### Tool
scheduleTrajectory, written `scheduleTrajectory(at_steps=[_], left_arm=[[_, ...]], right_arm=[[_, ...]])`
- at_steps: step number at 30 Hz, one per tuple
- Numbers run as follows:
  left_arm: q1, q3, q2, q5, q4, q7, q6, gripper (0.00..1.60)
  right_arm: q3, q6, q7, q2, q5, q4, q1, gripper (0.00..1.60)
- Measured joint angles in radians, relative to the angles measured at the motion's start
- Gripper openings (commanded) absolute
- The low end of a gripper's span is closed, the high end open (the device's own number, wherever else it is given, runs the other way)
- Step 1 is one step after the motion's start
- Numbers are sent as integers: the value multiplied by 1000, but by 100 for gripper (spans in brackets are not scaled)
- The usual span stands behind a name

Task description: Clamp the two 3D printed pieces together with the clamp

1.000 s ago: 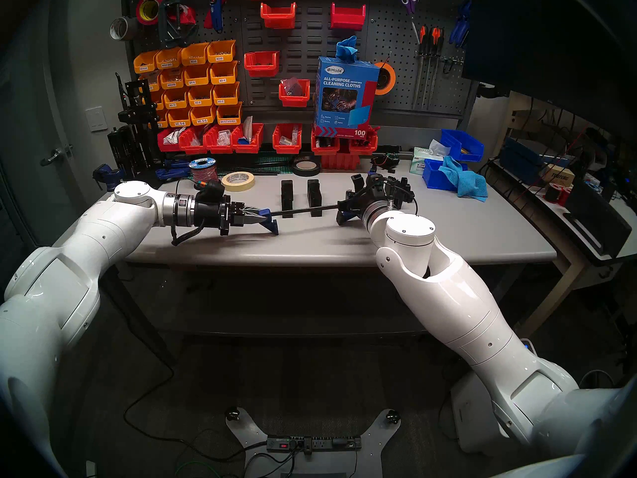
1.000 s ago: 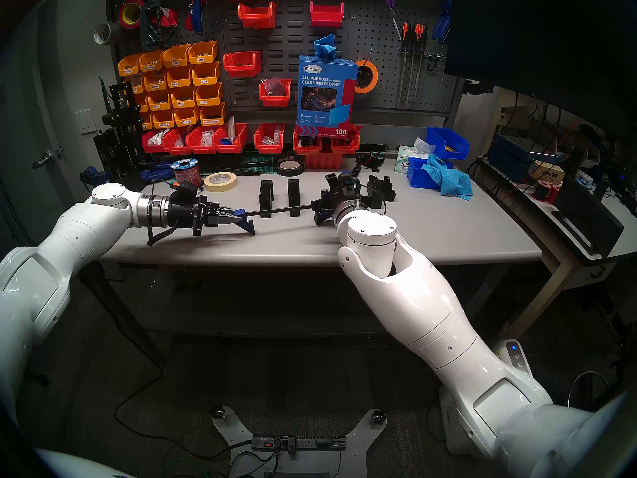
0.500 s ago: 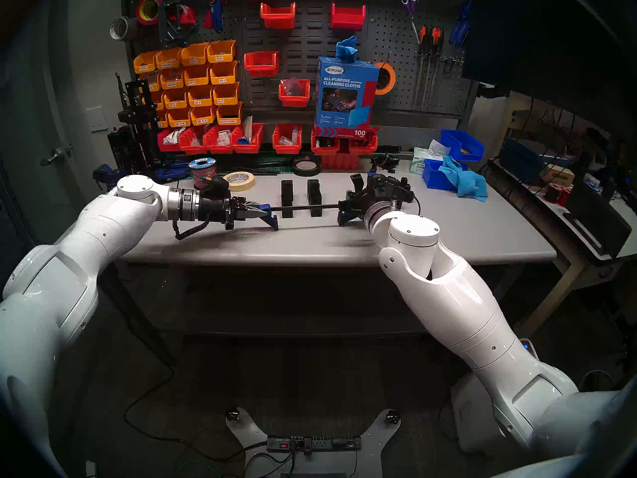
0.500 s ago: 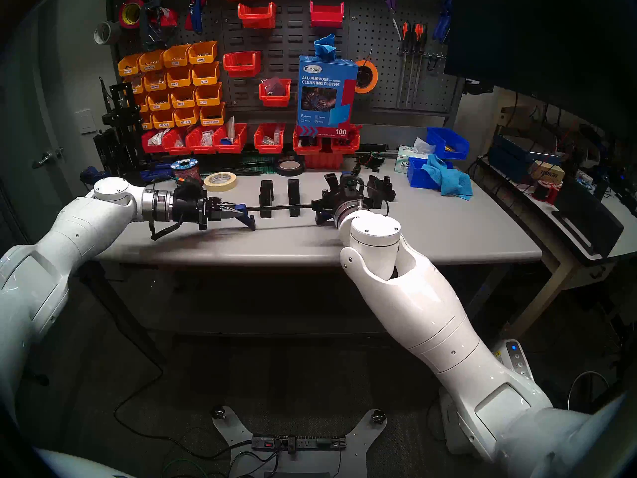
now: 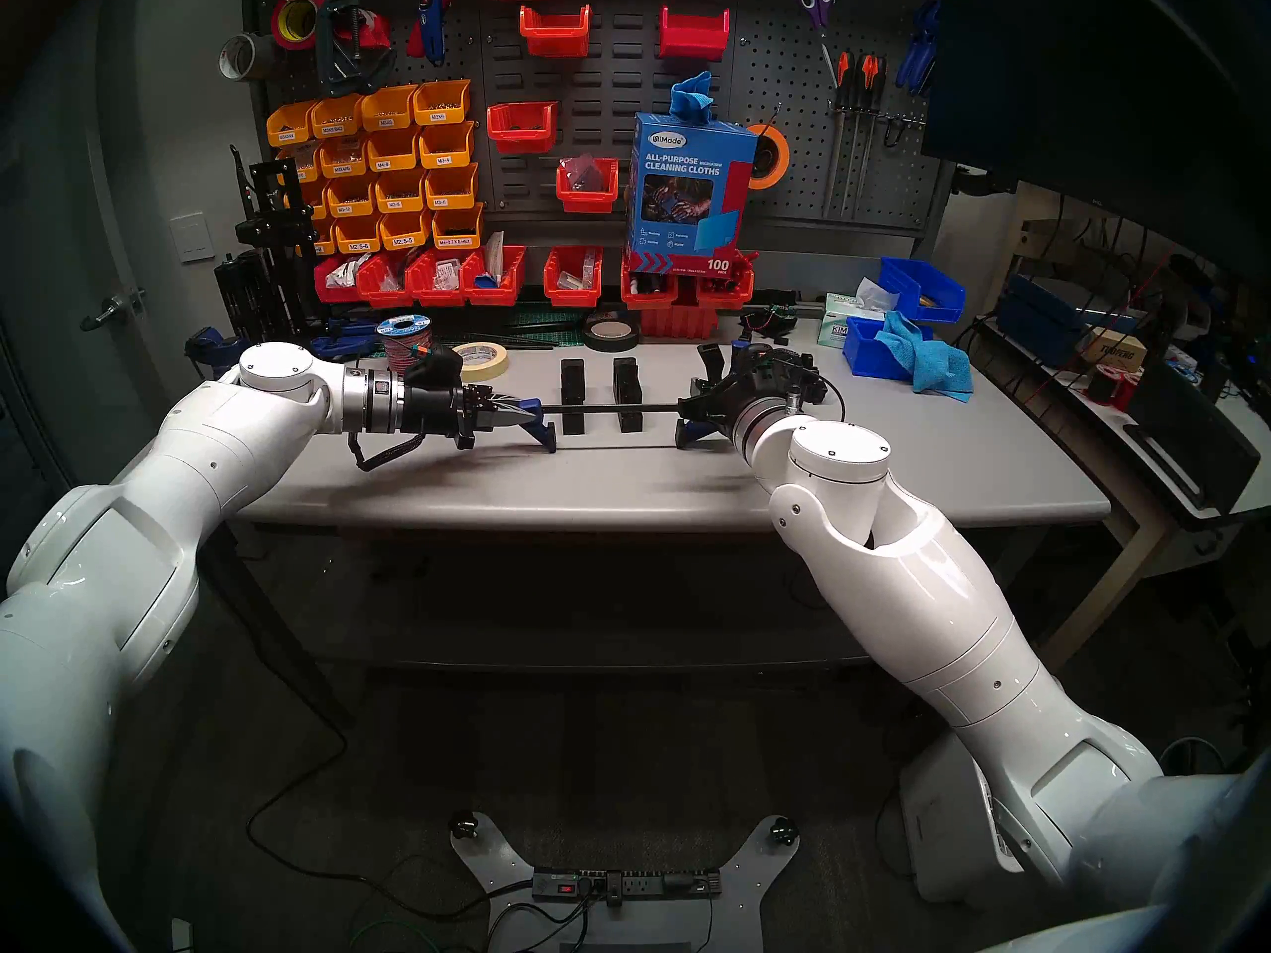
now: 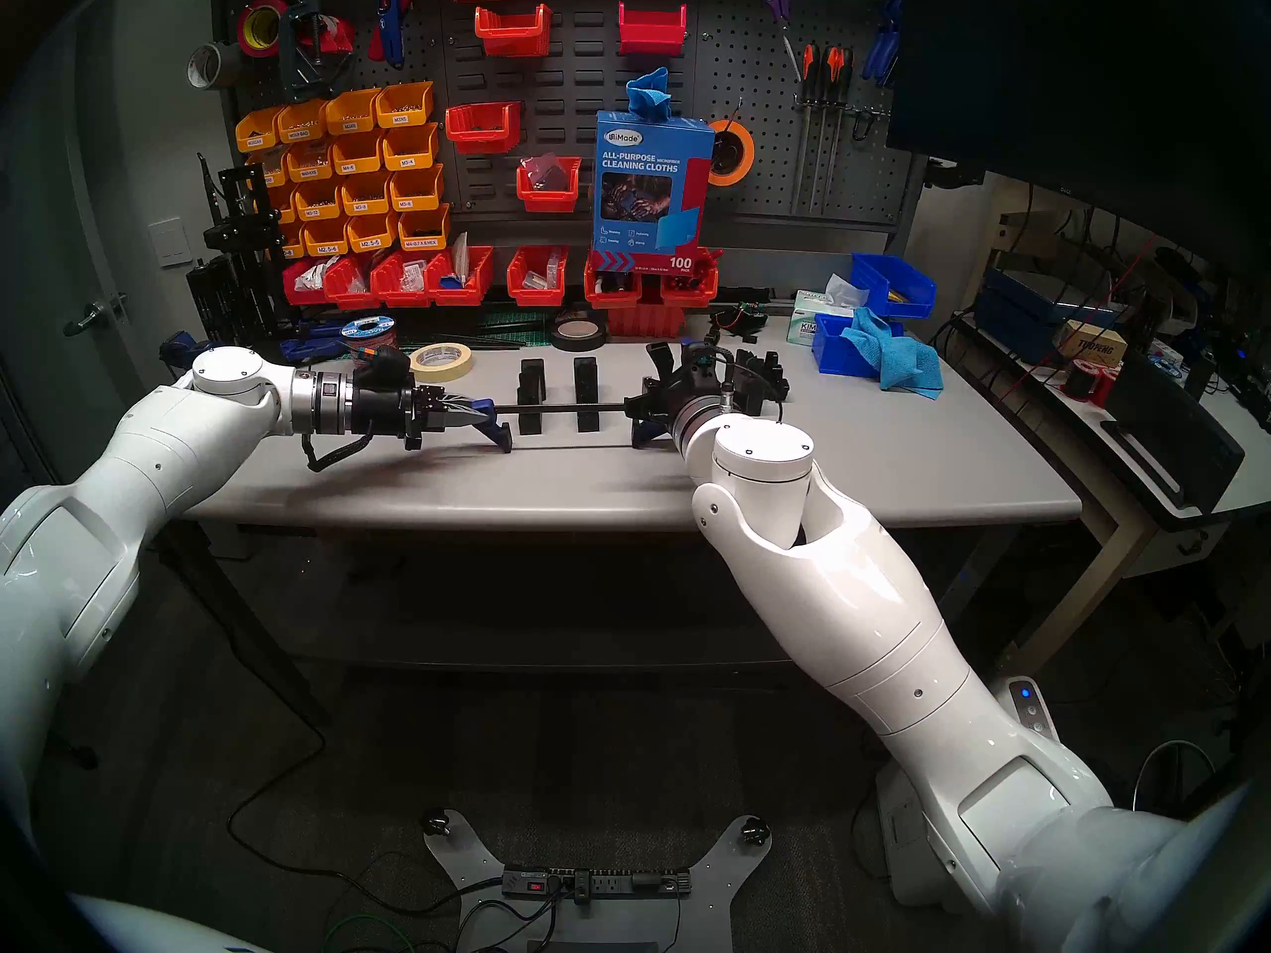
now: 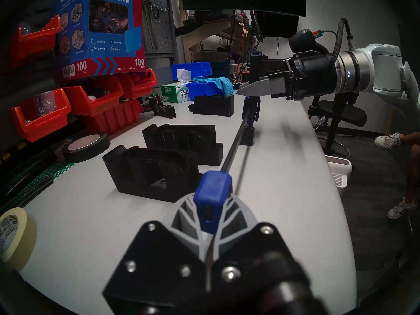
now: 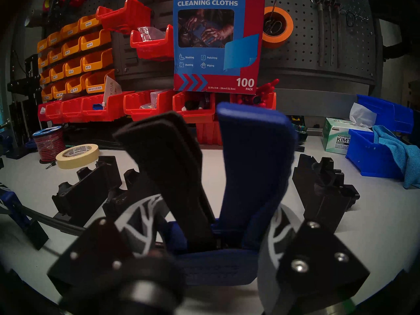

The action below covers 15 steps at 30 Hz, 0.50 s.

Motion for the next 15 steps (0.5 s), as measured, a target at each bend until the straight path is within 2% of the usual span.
scheduleTrajectory(at_steps=[15], left_arm=[[-14,-8,-5,43,7,37,-2,0]], right_arm=[[-27,-42,39,-10,1,76,51,0]])
